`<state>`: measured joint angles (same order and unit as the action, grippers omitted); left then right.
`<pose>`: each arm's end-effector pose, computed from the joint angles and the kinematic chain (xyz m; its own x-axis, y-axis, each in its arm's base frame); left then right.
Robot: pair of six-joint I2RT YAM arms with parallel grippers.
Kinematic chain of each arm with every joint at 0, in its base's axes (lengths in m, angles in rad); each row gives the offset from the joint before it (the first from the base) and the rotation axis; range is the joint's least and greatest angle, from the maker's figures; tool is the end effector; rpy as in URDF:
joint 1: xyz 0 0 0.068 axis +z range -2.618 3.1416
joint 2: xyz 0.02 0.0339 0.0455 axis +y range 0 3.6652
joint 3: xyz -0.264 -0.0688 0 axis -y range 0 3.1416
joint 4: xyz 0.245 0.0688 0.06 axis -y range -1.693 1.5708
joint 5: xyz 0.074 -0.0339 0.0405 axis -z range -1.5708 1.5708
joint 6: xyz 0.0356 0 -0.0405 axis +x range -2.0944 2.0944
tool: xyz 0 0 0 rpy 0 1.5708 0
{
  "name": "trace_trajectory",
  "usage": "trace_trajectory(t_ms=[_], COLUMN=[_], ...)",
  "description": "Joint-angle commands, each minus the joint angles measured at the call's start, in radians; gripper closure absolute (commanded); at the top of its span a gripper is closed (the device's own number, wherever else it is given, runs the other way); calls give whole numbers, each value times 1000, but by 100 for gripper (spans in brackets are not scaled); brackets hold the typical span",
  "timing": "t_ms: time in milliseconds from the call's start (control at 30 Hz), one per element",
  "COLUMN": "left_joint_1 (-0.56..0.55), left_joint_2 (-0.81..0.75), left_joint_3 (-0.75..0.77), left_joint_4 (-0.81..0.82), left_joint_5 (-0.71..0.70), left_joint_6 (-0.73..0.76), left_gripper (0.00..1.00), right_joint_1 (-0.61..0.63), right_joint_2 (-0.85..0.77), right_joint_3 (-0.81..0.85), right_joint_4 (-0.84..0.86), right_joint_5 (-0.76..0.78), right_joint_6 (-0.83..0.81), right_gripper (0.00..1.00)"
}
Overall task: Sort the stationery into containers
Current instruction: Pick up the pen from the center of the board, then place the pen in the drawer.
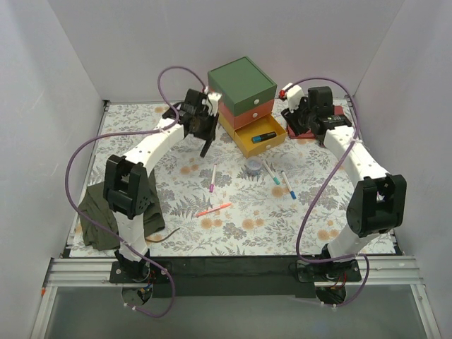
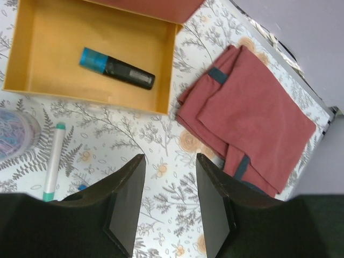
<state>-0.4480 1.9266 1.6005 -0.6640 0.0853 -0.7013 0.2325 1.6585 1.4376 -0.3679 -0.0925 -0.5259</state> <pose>0.3802 -0.1861 0.2478 -0.8814 -0.2897 -0.3732 -0.1243 0.9043 -0.4084 0.3752 0.0922 0.3206 -0.3147 -0.5882 -0.7450 -0.5344 0.7585 -0.3731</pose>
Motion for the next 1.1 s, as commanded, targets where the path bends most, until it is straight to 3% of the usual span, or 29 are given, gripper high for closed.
trace_trajectory(t_ms=[0, 167, 267, 333, 400, 733, 900, 1067], left_joint_1=[-30, -58, -58, -60, -64, -78, -80, -83], left_joint_2=[-17, -23, -86, -124, -109, 8, 58, 141], left_joint_3=[257, 190, -23, -181, -215, -114, -178, -165], left_joint_4=[-25, 154, 467, 760, 912, 1023, 1242, 1359], left_joint_5=[177, 350, 505, 572, 590, 653, 729, 751], left_joint_6=[117, 229, 299, 324, 321, 212, 151, 122], left_gripper=[100, 100, 100, 100, 100, 100, 100, 100], right_joint_1=[-35, -51, -61, -67, -71, -84, -88, -96], right_joint_2=[-74, -80, -86, -89, -88, -78, -60, -66], right_joint_3=[-43, -66, -83, -89, -91, -129, -117, -121], right_joint_4=[14, 23, 33, 38, 37, 50, 50, 50], right_joint_5=[-3, 16, 19, 22, 25, 23, 28, 31], right_joint_6=[15, 30, 37, 37, 37, 44, 40, 35], right_gripper=[48, 48, 48, 48, 48, 48, 48, 48])
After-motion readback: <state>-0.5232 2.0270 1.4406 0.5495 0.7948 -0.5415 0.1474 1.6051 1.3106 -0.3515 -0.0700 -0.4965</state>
